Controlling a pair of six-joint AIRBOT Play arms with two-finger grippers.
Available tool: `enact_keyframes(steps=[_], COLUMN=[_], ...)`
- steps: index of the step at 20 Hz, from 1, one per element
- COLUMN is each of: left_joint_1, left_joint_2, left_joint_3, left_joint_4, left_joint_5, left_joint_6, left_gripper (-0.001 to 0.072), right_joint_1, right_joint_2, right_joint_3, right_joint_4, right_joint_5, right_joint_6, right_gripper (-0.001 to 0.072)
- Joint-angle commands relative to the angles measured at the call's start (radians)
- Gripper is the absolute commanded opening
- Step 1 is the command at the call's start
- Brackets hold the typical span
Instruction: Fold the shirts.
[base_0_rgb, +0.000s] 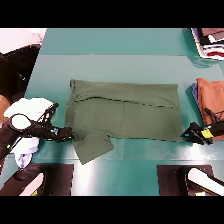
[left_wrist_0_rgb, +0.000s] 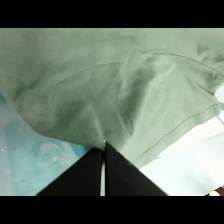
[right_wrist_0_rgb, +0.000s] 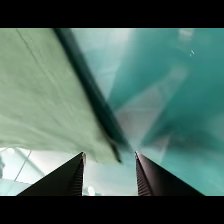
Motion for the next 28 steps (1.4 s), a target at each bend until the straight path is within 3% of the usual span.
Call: enact_keyframes(steps=[1,2,5,8,12,14,16,22,28], left_joint_1=[0.000,0.000,0.000,0.000,0.000,0.000,0.000,0.000,0.000], left_joint_2=[0.001,0.001,0.021,0.190,0.419,0.466,0.440,-0.013,-0.485], left_joint_3=[0.002,0.002,0.001,0.002,0.027,0.084,0.128,0.256,0.570], left_joint_4=[0.027,0.035,0.092,0.139,0.101,0.102,0.122,0.142,0.142], left_joint_5=[-0.012,-0.028,-0.105,-0.197,-0.437,-0.455,-0.382,-0.003,0.151], left_joint_6=[0.002,0.002,-0.004,-0.090,-0.221,-0.256,-0.238,-0.010,0.077], left_gripper=[0.0027,0.0027,0.0025,0.0025,0.0025,0.0025,0.0025,0.0027,0.0028], right_joint_1=[0.086,0.113,0.160,0.170,0.168,0.169,0.191,0.363,0.445], right_joint_2=[-0.040,-0.037,0.025,0.161,0.381,0.439,0.425,0.106,-0.240], right_joint_3=[-0.021,-0.021,-0.021,-0.021,-0.002,0.052,0.127,0.387,0.679], right_joint_4=[0.025,0.018,-0.042,-0.137,-0.218,-0.215,-0.210,-0.207,-0.198], right_joint_5=[-0.040,-0.044,-0.035,0.046,0.146,0.167,0.160,-0.018,-0.031], right_joint_6=[-0.001,-0.002,-0.006,-0.006,-0.005,0.008,0.022,0.059,0.062], right_gripper=[0.0377,0.0327,0.0029,0.0024,0.0023,0.0022,0.0022,0.0022,0.0023])
